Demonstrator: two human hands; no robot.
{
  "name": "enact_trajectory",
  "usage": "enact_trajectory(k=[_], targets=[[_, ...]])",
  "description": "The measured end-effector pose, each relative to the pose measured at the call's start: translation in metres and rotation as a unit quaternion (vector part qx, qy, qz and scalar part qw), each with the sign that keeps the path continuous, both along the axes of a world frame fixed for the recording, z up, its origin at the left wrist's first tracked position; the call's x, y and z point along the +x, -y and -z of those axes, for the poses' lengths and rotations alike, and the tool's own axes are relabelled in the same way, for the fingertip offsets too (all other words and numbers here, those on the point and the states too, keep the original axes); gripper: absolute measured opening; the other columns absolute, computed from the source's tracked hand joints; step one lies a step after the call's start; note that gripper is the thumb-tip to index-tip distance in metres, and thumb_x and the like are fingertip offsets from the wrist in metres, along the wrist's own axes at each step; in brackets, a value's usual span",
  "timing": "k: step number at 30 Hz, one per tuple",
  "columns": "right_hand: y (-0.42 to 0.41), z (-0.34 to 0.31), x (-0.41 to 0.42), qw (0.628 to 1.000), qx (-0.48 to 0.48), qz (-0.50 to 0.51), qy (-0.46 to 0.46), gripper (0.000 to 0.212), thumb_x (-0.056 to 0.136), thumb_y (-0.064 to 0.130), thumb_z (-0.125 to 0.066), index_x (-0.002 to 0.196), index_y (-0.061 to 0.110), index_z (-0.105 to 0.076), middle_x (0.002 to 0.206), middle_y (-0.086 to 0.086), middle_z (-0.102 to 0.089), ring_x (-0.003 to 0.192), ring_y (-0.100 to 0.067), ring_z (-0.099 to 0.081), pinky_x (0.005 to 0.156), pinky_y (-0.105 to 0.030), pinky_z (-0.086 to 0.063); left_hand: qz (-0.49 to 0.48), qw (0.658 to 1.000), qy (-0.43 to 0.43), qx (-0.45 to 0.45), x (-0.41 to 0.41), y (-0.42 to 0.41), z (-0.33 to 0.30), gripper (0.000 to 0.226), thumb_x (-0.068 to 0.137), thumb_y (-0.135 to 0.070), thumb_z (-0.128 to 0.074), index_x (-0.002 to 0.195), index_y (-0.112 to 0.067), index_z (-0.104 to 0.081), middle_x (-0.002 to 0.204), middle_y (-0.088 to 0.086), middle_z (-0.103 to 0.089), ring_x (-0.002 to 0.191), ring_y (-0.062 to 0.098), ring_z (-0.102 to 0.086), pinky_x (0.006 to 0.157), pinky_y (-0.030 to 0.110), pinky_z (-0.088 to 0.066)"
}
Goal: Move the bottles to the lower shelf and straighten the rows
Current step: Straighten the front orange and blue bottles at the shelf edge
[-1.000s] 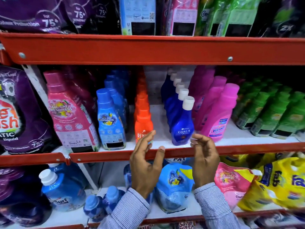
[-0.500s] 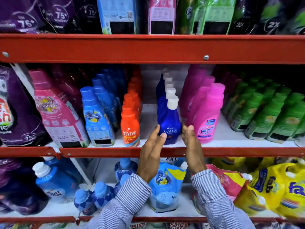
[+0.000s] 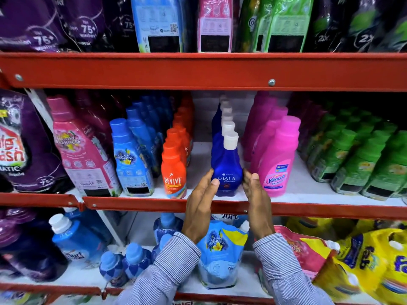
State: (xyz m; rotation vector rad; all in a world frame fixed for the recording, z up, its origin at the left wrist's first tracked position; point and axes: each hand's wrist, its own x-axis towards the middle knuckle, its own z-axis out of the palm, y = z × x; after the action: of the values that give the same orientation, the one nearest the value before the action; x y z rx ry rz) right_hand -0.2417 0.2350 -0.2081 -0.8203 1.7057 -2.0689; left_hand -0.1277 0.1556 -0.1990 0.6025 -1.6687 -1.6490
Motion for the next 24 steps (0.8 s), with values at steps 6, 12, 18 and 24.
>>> enact_trajectory(k=[6, 12, 18, 24], targets=[[0.001, 0.005, -0.002, 1.0, -0.012, 0.011, -0.001, 0.063, 0.078, 0.09, -0.037, 0.118, 0.05, -0.064, 0.141, 0.011, -0.063, 0.135, -0.006, -0.054, 0.121, -0.045, -0.036, 0.01, 1.0, -0.012, -0.012, 0.0, 0.001, 0.002, 0.082, 0.085, -0.066, -0.054, 0.155, -0.023, -0.05, 0.155, -0.009, -0.057, 0.146, 0.003, -0.049, 0.13, 0.043, -0.031], [-0.004, 0.008, -0.003, 0.999, -0.008, 0.034, -0.018, 0.068, 0.079, 0.089, -0.039, 0.123, 0.043, -0.063, 0.14, 0.008, -0.064, 0.134, -0.007, -0.055, 0.12, -0.044, -0.038, -0.019, 0.998, -0.02, -0.057, -0.001, -0.003, 0.003, 0.082, 0.085, -0.065, -0.054, 0.153, -0.021, -0.051, 0.158, -0.009, -0.054, 0.147, -0.002, -0.046, 0.129, 0.037, -0.032], [-0.042, 0.0, -0.016, 0.973, -0.098, 0.202, -0.054, 0.045, 0.091, 0.048, -0.042, 0.099, 0.018, -0.075, 0.089, -0.006, -0.077, 0.085, -0.015, -0.074, 0.083, -0.032, -0.058, -0.117, 0.967, -0.081, -0.212, -0.009, -0.025, 0.002, 0.052, 0.093, -0.042, -0.058, 0.138, -0.018, -0.065, 0.143, -0.003, -0.064, 0.138, 0.018, -0.059, 0.115, 0.04, -0.046], [-0.059, -0.003, -0.066, 0.961, -0.063, 0.262, -0.053, 0.043, 0.087, 0.056, -0.04, 0.101, 0.026, -0.067, 0.096, -0.007, -0.071, 0.094, -0.024, -0.067, 0.091, -0.042, -0.053, -0.004, 0.987, -0.005, -0.158, -0.046, -0.059, 0.001, 0.055, 0.085, -0.056, -0.062, 0.137, -0.038, -0.06, 0.145, -0.006, -0.066, 0.138, 0.008, -0.059, 0.12, 0.041, -0.046]])
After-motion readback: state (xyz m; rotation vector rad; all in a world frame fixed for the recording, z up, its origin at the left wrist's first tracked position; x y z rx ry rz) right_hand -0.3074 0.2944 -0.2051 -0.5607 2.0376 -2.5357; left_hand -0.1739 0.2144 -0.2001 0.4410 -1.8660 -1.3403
